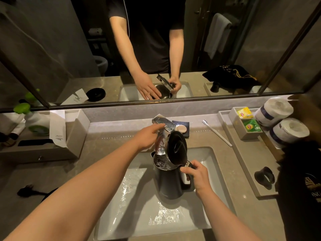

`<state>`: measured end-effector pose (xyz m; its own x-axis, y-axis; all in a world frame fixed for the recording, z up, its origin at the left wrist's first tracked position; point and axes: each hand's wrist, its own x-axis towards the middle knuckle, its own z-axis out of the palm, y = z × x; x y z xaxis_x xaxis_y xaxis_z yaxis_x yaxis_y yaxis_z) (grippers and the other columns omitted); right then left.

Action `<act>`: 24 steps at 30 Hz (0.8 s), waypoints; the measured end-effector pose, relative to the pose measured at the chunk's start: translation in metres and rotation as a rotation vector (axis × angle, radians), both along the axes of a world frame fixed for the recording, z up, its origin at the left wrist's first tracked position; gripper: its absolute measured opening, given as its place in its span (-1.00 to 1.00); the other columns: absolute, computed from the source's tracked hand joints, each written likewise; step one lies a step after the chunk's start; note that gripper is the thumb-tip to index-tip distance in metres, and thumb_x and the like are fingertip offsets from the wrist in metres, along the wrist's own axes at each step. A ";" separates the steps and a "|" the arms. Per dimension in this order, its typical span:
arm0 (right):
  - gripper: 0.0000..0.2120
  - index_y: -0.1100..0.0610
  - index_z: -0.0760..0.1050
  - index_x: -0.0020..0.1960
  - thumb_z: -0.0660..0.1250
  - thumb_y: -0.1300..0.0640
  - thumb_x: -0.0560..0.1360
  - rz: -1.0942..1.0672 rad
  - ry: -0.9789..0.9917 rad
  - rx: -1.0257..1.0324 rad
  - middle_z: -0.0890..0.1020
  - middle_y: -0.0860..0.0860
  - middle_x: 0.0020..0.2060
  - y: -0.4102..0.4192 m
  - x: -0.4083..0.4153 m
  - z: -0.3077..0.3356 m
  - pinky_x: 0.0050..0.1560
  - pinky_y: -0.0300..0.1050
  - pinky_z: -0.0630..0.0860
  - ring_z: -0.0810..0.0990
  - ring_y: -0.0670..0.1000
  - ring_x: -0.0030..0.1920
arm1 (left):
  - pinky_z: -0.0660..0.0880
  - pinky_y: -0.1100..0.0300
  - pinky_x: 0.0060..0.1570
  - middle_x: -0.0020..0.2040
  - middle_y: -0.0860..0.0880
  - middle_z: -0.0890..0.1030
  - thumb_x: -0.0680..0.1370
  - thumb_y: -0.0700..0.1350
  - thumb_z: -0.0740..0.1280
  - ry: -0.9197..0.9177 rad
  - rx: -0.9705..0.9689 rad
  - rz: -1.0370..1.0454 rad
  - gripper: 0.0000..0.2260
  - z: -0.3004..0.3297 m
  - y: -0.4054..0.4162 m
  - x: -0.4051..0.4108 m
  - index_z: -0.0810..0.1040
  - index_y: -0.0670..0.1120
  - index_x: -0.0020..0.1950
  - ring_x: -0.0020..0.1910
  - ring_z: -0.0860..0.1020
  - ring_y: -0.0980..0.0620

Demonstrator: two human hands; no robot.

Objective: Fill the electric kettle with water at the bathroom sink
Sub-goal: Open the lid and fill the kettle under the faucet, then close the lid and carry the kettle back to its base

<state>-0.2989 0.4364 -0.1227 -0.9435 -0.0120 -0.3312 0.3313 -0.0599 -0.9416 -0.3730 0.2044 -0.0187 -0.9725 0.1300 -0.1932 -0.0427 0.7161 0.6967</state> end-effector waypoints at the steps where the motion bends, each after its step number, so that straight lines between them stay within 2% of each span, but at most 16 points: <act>1: -0.58 0.37 0.39 -0.30 0.56 0.17 0.10 -0.008 0.002 -0.004 0.41 0.11 -0.49 0.002 0.001 0.001 -0.47 -0.13 0.33 0.38 0.07 -0.48 | 0.30 0.20 0.33 0.49 -0.06 0.41 0.64 -0.21 0.16 0.040 0.134 0.098 -0.59 0.002 0.004 0.005 0.40 -0.01 0.49 0.46 0.35 -0.05; 4: -0.52 0.44 0.35 -0.28 0.56 0.18 0.10 -0.018 0.009 0.001 0.40 0.13 -0.47 0.010 0.007 0.004 -0.47 -0.12 0.33 0.38 0.08 -0.47 | 0.43 0.38 0.08 0.36 -0.01 0.52 0.61 -0.01 0.28 0.139 0.427 0.223 -0.63 0.009 0.020 0.030 0.47 0.02 0.43 0.32 0.48 0.03; 5: -0.55 0.42 0.36 -0.29 0.55 0.19 0.11 -0.019 0.014 0.006 0.40 0.13 -0.47 0.013 0.009 0.007 -0.46 -0.11 0.33 0.38 0.08 -0.47 | 0.44 0.34 0.11 0.35 0.03 0.52 0.57 0.05 0.32 0.151 0.428 0.182 -0.59 0.013 0.025 0.039 0.47 0.05 0.42 0.30 0.47 0.07; 7: -0.64 0.33 0.42 -0.30 0.55 0.19 0.12 -0.020 0.027 0.009 0.41 0.13 -0.48 0.020 0.013 0.013 -0.45 -0.11 0.33 0.38 0.07 -0.47 | 0.39 0.24 0.22 0.34 0.10 0.51 0.48 0.15 0.36 0.192 0.273 0.052 -0.50 0.020 0.036 0.050 0.48 0.10 0.41 0.29 0.44 0.15; 10: -0.74 0.21 0.48 -0.34 0.54 0.18 0.13 -0.024 0.056 0.004 0.44 0.10 -0.49 0.031 0.020 0.022 -0.47 -0.12 0.36 0.39 0.05 -0.48 | 0.38 0.22 0.26 0.31 0.10 0.56 0.48 0.04 0.42 0.302 0.118 -0.039 -0.57 0.031 0.050 0.055 0.55 0.06 0.35 0.25 0.48 0.17; 13: -0.73 0.19 0.49 -0.34 0.56 0.16 0.11 -0.056 0.078 0.007 0.45 0.09 -0.49 0.041 0.029 0.034 -0.46 -0.12 0.37 0.41 0.04 -0.48 | 0.38 0.32 0.17 0.25 0.11 0.59 0.50 -0.03 0.43 0.329 0.104 -0.016 -0.64 0.038 0.054 0.061 0.58 0.06 0.30 0.18 0.50 0.19; 17: -0.69 0.19 0.50 -0.32 0.56 0.09 0.09 -0.089 0.114 0.027 0.45 0.10 -0.47 0.053 0.038 0.056 -0.47 -0.14 0.40 0.43 0.03 -0.44 | 0.41 0.25 0.16 0.22 0.08 0.62 0.52 -0.05 0.42 0.298 0.152 0.055 -0.68 0.037 0.054 0.074 0.61 0.04 0.28 0.20 0.52 0.14; 20: -0.76 0.18 0.50 -0.32 0.54 0.14 0.15 -0.109 0.152 0.024 0.45 0.12 -0.46 0.059 0.041 0.074 -0.46 -0.14 0.40 0.42 0.04 -0.42 | 0.36 0.27 0.14 0.26 0.05 0.62 0.54 -0.05 0.40 0.287 0.120 0.074 -0.67 0.040 0.056 0.081 0.60 0.02 0.31 0.22 0.52 0.12; 24: -0.70 0.32 0.50 -0.25 0.53 0.17 0.19 -0.134 0.226 0.000 0.45 0.14 -0.44 0.063 0.043 0.099 -0.45 -0.12 0.38 0.40 0.08 -0.42 | 0.30 0.27 0.27 0.35 0.02 0.57 0.54 -0.04 0.40 0.300 0.073 0.034 -0.61 0.048 0.059 0.092 0.56 -0.02 0.37 0.34 0.47 0.05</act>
<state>-0.2558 0.4996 -0.0237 -0.9867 0.1177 -0.1120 0.1019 -0.0887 -0.9908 -0.2807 0.2630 0.0291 -0.9887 0.0996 0.1120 0.1499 0.6650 0.7316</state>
